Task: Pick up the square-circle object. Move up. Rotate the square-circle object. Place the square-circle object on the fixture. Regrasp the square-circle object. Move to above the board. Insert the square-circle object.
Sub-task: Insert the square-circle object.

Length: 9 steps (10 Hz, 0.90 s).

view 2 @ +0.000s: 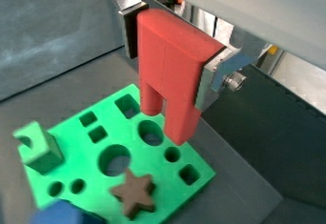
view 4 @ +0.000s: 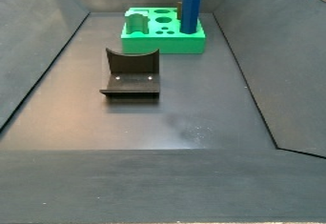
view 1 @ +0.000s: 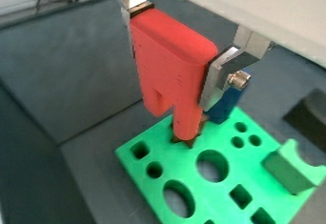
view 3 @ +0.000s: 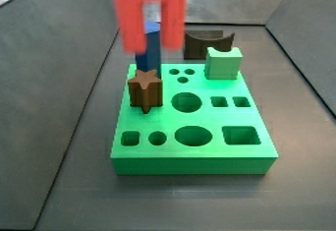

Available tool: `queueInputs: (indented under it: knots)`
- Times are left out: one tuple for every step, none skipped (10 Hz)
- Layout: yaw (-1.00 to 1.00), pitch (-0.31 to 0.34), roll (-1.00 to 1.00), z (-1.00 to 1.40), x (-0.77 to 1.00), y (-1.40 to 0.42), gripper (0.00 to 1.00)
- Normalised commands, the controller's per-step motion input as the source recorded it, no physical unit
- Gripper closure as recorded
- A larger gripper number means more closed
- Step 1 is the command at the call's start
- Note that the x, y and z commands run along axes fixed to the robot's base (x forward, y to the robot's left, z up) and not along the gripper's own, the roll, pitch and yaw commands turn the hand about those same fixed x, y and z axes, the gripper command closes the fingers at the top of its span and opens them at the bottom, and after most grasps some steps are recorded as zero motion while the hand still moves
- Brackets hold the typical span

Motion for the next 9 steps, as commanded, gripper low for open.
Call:
queueInputs:
  knots:
    - [0.21,-0.217,0.07,-0.77,-0.32,-0.41,1.0]
    - [-0.11,-0.243,0.04,-0.81,-0.33,-0.2,1.0]
    - [-0.21,-0.21,0.0,-0.81,-0.09,0.0,1.0]
    - [-0.11,-0.236,0.0,-0.76,-0.06,0.0,1.0]
    - [0.0,-0.177,0.0,-0.61,0.0,0.1,1.0]
    - [0.0,-0.244,0.09,-0.69,0.0,0.02,1.0]
    - [0.03,-0.186,0.09,-0.8,0.09,0.0,1.0]
    - [0.08,-0.169,0.12,-0.78,0.09,0.0,1.0]
    - [0.07,-0.096,0.11,-0.91,0.25,0.0,1.0]
